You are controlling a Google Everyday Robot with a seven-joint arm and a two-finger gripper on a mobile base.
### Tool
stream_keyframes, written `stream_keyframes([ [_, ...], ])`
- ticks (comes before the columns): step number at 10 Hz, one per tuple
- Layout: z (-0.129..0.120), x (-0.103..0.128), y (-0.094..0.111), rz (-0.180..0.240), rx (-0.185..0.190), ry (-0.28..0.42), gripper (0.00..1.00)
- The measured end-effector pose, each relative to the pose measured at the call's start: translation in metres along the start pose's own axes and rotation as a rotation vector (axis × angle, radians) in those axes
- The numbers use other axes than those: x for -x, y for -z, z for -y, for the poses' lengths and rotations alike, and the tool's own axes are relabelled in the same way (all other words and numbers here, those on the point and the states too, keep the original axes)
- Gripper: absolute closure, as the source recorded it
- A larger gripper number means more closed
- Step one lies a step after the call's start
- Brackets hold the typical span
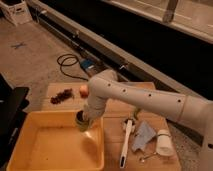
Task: Stack cups into tray
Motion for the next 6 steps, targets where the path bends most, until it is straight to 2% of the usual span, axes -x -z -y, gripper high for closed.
stream_keyframes([
  [1,0.002,0.010,-0.011,0.005,0.021,0.031,1.00],
  [3,0.000,0.017,-0.030,0.009,0.052,0.069,0.98],
  [4,-0.001,0.017,-0.041,0.005,0.061,0.087,0.90],
  [6,-0.005,0.010,-0.054,-0.008,0.047,0.092,0.70],
])
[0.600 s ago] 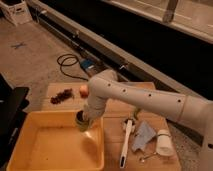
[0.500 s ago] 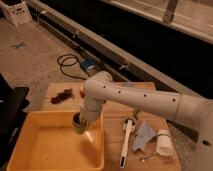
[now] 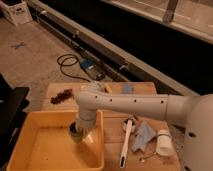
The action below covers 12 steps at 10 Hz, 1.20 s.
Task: Stack cups into tray
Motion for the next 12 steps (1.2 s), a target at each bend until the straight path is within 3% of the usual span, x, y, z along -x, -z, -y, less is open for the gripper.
stream_keyframes([
  [4,0.000,-0.011,-0.015,-0.013,-0.030,0.003,0.30],
  [5,-0.001,-0.013,-0.016,-0.018,-0.030,0.002,0.27],
  [9,0.000,-0.015,-0.014,-0.045,-0.020,0.002,0.26],
  [12,0.005,-0.009,0.016,-0.116,-0.013,0.021,0.26],
])
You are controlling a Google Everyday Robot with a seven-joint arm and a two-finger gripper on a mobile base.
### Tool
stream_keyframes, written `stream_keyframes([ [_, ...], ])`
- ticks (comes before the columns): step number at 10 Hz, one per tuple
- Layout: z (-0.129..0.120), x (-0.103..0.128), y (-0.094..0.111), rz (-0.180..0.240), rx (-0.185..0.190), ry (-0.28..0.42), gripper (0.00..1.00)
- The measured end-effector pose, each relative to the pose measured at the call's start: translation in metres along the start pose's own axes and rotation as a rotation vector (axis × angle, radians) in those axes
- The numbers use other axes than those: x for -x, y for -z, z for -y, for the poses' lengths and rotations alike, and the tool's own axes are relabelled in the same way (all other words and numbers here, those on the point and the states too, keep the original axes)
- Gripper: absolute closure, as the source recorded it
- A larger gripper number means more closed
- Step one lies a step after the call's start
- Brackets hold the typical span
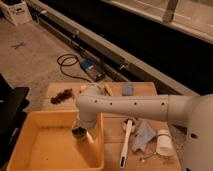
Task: Stack cups into tray
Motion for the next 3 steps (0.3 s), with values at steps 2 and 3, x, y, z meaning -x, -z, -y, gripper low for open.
stream_keyframes([
  [2,0.004,0.001,0.037,-0.063,-0.010,0.009,0.26],
  [3,0.004,0.001,0.045,-0.077,-0.014,0.008,0.26],
])
